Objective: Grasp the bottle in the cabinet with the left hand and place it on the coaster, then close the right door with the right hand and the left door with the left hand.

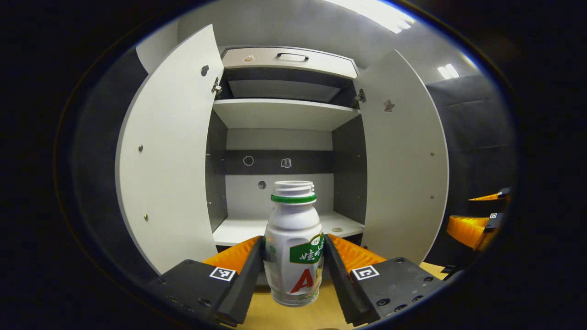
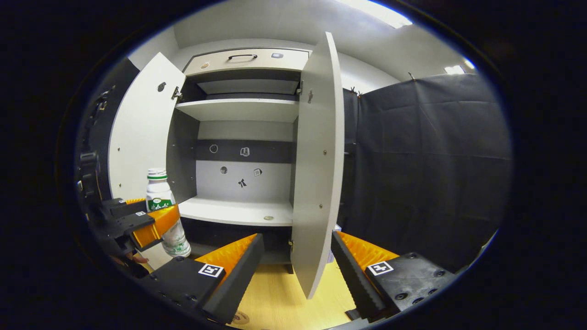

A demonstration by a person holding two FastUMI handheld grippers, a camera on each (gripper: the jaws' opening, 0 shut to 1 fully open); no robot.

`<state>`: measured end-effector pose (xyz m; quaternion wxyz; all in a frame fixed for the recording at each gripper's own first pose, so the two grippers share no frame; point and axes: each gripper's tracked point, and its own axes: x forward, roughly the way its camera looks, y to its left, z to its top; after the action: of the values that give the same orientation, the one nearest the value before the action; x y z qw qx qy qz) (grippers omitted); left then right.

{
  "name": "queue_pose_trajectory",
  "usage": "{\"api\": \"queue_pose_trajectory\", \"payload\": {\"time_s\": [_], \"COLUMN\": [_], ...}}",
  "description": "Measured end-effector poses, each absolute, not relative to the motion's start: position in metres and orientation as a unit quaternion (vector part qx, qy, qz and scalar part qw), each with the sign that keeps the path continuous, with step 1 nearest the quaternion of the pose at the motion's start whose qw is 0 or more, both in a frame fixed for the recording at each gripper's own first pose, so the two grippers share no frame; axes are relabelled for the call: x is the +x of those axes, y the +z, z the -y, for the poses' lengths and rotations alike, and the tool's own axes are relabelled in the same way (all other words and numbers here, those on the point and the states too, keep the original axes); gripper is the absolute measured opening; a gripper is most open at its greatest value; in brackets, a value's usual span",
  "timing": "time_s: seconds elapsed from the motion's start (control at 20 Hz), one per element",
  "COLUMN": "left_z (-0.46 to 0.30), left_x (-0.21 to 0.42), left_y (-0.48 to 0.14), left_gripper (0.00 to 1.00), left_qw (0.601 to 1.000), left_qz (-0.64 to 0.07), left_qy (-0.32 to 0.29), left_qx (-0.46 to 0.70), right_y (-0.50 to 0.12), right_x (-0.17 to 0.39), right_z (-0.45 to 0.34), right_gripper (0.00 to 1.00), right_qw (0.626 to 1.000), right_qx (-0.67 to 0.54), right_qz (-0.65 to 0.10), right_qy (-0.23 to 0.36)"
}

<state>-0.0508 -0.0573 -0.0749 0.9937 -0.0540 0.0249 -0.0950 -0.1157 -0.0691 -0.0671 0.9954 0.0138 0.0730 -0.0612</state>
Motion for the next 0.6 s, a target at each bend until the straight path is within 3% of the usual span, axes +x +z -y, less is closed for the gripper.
{"api": "queue_pose_trajectory", "payload": {"time_s": [0.3, 0.5, 0.6], "left_z": [0.082, 0.094, 0.103], "left_x": [-0.081, -0.097, -0.105], "left_y": [-0.152, -0.205, -0.232], "left_gripper": [0.77, 0.77, 0.77], "left_qw": [0.991, 0.995, 0.996], "left_qz": [-0.027, -0.032, -0.045], "left_qy": [-0.096, -0.073, -0.059], "left_qx": [-0.092, -0.062, -0.058], "right_y": [-0.106, -0.146, -0.168], "right_x": [-0.1, -0.091, -0.088], "right_z": [0.105, 0.108, 0.105], "right_gripper": [0.98, 0.94, 0.98], "right_qw": [0.991, 0.991, 0.992], "right_qx": [-0.005, -0.02, -0.03], "right_qz": [-0.062, -0.07, -0.083], "right_qy": [-0.116, -0.109, -0.093]}}
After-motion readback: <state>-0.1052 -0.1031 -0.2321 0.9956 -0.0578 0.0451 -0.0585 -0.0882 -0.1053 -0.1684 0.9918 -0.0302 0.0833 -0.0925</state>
